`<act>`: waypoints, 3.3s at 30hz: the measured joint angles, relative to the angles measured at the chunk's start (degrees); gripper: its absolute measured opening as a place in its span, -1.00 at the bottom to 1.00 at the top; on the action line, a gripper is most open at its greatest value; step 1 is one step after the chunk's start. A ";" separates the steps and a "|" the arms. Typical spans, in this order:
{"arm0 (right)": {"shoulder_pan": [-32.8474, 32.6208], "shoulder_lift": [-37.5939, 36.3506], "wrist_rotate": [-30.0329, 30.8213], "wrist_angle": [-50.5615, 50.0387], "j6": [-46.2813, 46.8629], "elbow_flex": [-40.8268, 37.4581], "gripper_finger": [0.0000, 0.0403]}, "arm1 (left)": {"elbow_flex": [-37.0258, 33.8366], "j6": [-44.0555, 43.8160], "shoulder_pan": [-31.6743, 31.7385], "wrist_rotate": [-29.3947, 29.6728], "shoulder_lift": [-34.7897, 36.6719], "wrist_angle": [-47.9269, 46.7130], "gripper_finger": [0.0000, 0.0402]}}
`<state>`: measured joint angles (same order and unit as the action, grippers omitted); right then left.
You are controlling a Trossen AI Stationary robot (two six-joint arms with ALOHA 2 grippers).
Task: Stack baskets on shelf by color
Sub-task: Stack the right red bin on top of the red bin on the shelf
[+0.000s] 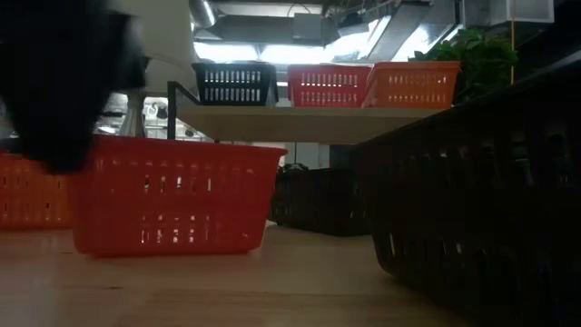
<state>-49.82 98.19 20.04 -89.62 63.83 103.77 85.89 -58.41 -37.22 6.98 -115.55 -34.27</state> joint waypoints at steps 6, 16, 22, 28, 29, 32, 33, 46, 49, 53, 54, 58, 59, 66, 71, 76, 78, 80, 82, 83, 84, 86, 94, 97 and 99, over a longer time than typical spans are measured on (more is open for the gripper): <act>-0.01 0.00 0.75 0.00 -0.04 0.00 -0.71 | 4.89 5.89 -1.15 4.93 0.07 -4.42 -0.67; -0.10 0.00 1.82 0.07 -0.02 0.00 -0.71 | 8.19 10.81 1.63 11.60 0.11 -13.78 -0.67; -0.33 0.00 1.85 0.04 -0.03 0.00 -0.71 | 6.84 10.54 2.45 10.07 0.11 -13.31 -0.67; -0.53 0.00 1.87 0.04 -0.02 0.00 -0.71 | 5.55 9.13 2.50 9.31 0.11 -12.21 -0.67; -0.53 0.00 1.87 0.04 -0.02 0.00 -0.71 | 5.55 9.02 2.50 9.27 0.11 -12.18 -0.67; -0.53 -0.02 1.87 0.04 -0.02 0.00 -0.71 | 5.55 8.96 2.50 8.94 0.11 -12.15 -0.67; -0.53 -0.02 1.87 0.04 -0.02 0.00 -0.71 | 5.55 8.94 2.50 8.73 0.11 -12.11 -0.67; -0.53 -0.02 1.87 0.02 -0.02 0.00 -0.71 | 5.57 8.90 2.71 8.27 -1.38 -11.86 -0.67; -0.53 -0.02 1.87 0.00 -0.02 0.00 -0.71 | 5.55 8.54 2.71 7.73 -2.47 -11.47 -0.67; -0.53 -0.02 1.87 0.00 -0.02 0.00 -0.71 | 5.55 7.69 2.71 7.43 -4.51 -11.34 -0.67; -0.53 -0.02 1.89 0.00 -0.02 0.00 -0.71 | 5.55 7.63 2.75 7.63 -4.87 -11.18 -0.67; -0.53 -0.02 1.88 0.00 -0.02 -0.02 -0.71 | 5.55 9.05 2.82 8.41 -6.02 -11.17 -0.68; -0.53 -0.02 1.87 0.00 -0.02 -0.02 -0.71 | 5.54 9.69 2.82 8.33 -6.15 -11.22 -0.70; -0.53 -0.02 1.89 0.02 -0.02 -0.02 -0.71 | 6.82 10.51 1.78 4.40 -5.45 -12.17 -0.99; -0.52 -0.04 1.92 0.07 -0.02 -0.02 -0.71 | 14.50 10.89 -0.71 3.55 -3.19 -17.37 -1.00; -0.72 -0.04 1.91 0.16 -0.02 -0.02 -0.71 | 27.39 16.27 -3.43 9.48 -0.92 -26.73 -1.00; -0.80 -0.04 1.66 0.17 -0.01 -0.02 -0.71 | 33.16 20.33 -3.74 13.33 -0.65 -30.55 -1.00; -0.88 -0.04 1.12 0.24 0.00 -0.02 -0.71 | 39.34 26.05 -3.47 18.56 -0.63 -33.76 -1.00; -0.88 -0.04 0.88 0.25 0.00 -0.02 -0.71 | 45.12 32.16 -2.21 24.07 -0.58 -36.76 -1.00; -0.88 -0.04 0.89 0.35 0.00 -0.02 -0.71 | 47.22 35.68 -1.19 26.20 -0.39 -37.06 -1.00; -0.88 -0.04 0.89 0.47 0.00 -0.02 -0.71 | 48.91 39.37 0.14 27.53 -0.33 -37.02 -1.00; -0.88 -0.04 0.89 0.52 0.00 -0.02 -0.71 | 48.63 46.16 3.64 29.12 0.46 -34.73 -1.00; -0.88 -0.04 0.89 0.59 0.00 -0.02 -0.71 | 47.91 55.70 23.58 16.07 2.28 -36.33 -1.00; -0.88 -0.04 0.91 0.59 0.00 -0.02 -0.71 | 47.99 55.76 29.81 8.87 1.87 -35.63 -1.00; -0.88 -0.04 0.89 0.59 0.00 -0.02 -0.71 | 47.61 56.22 32.88 7.06 1.81 -35.51 -1.00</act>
<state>-50.70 98.15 20.93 -89.03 63.83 103.74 133.51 -2.19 -4.34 14.04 -113.73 -69.78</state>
